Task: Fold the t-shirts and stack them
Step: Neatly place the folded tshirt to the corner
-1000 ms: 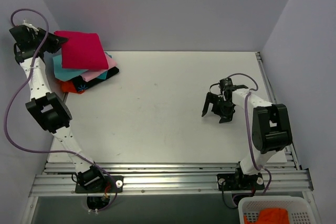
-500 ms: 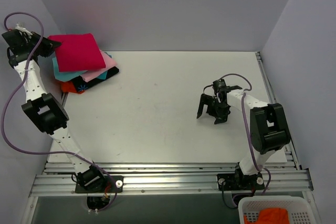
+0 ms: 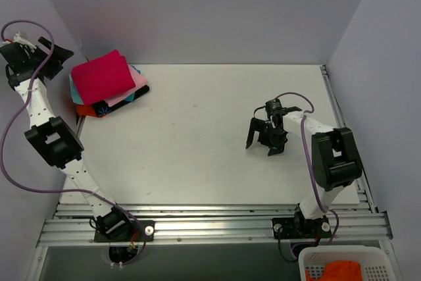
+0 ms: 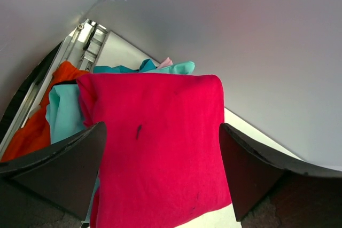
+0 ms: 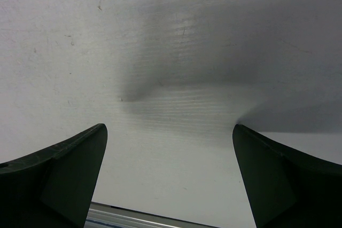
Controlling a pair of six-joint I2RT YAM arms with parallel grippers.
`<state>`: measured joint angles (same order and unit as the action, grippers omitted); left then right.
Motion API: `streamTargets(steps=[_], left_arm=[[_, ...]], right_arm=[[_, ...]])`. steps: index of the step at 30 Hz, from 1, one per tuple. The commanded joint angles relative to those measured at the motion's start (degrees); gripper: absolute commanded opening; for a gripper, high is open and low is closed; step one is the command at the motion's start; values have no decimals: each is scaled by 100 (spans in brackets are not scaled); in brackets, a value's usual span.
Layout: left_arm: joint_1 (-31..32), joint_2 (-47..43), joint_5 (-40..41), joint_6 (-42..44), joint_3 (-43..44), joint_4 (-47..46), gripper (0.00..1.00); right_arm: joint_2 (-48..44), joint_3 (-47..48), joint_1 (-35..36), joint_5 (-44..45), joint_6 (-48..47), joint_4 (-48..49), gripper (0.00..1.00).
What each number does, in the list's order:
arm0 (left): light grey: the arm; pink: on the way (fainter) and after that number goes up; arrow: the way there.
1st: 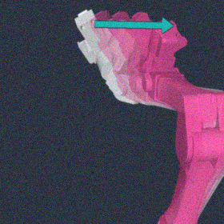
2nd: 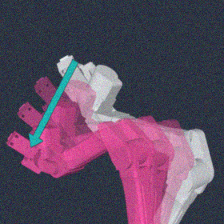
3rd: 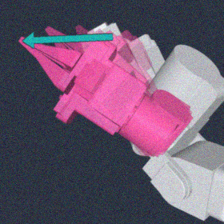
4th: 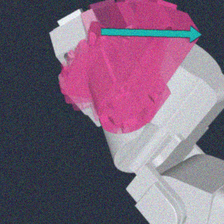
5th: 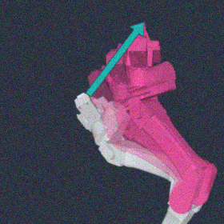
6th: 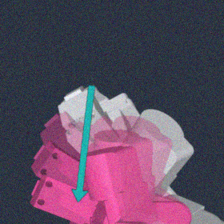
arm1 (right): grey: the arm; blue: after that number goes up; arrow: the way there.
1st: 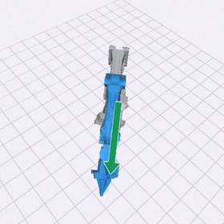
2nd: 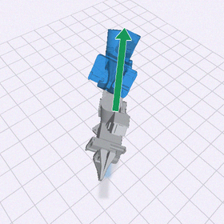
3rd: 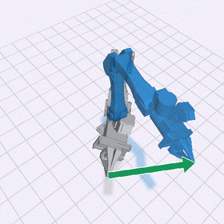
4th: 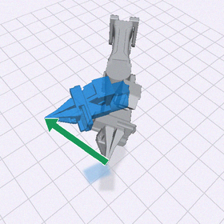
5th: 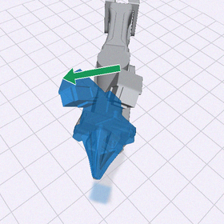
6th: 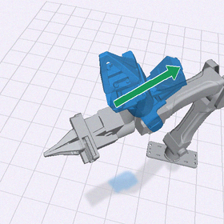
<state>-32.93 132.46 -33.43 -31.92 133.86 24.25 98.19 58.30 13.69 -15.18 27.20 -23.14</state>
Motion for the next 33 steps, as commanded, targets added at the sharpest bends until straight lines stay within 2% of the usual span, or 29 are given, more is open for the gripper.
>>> streamTargets(steps=[1, 8, 10, 11, 12, 15, 16, 17, 19, 20, 23, 24, 26, 29, 30, 33], left_arm=[[-636, 307, 785, -632, 96, 475, 94], [-820, -552, 1198, -570, 132, 870, 95], [-803, -966, 1251, -596, -411, 897, 97], [-777, -1508, 1277, -631, -718, 845, 97], [-724, -1800, 1321, -675, -1461, 679, 97], [-242, -2987, 1716, -562, -2459, 677, 97], [-49, -3268, 2143, -308, -2870, 825, 97], [414, -3758, 2409, -193, -3031, 1001, 96], [900, -4174, 3144, 149, -3400, 1528, 95], [1407, -4585, 3324, 247, -3550, 1608, 95], [2209, -4914, 4141, 397, -3701, 2328, 94], [2568, -4967, 4178, 380, -3770, 2713, 94], [2765, -5264, 4021, 213, -4279, 2979, 94], [2906, -6044, 3827, 81, -5243, 2849, 94], [2958, -6179, 3687, 55, -5378, 2866, 94], [3187, -6408, 3940, 116, -5502, 3112, 95]], right_arm=[[42, 155, 90, 129, 84, -209, 100], [-81, 225, 125, 234, 119, -288, 100], [-133, 339, 125, 322, 92, -376, 100], [-160, 470, 125, 349, 92, -411, 100], [-177, 567, 125, 358, 92, -446, 100], [-283, 998, 151, 419, 92, -621, 100], [-344, 1103, 186, 454, 92, -709, 100], [-388, 1278, 204, 463, 92, -745, 100], [-502, 1394, 221, 472, 110, -815, 100], [-564, 1412, 248, 472, 110, -824, 100], [-801, 1333, 265, 437, 119, -798, 100], [-871, 1220, 265, 428, 127, -789, 100], [-1056, 1105, 265, 437, 128, -798, 100], [-1267, 964, 274, 437, 119, -877, 100], [-1381, 938, 283, 437, 119, -903, 100], [-1548, 850, 292, 498, 84, -956, 100]])
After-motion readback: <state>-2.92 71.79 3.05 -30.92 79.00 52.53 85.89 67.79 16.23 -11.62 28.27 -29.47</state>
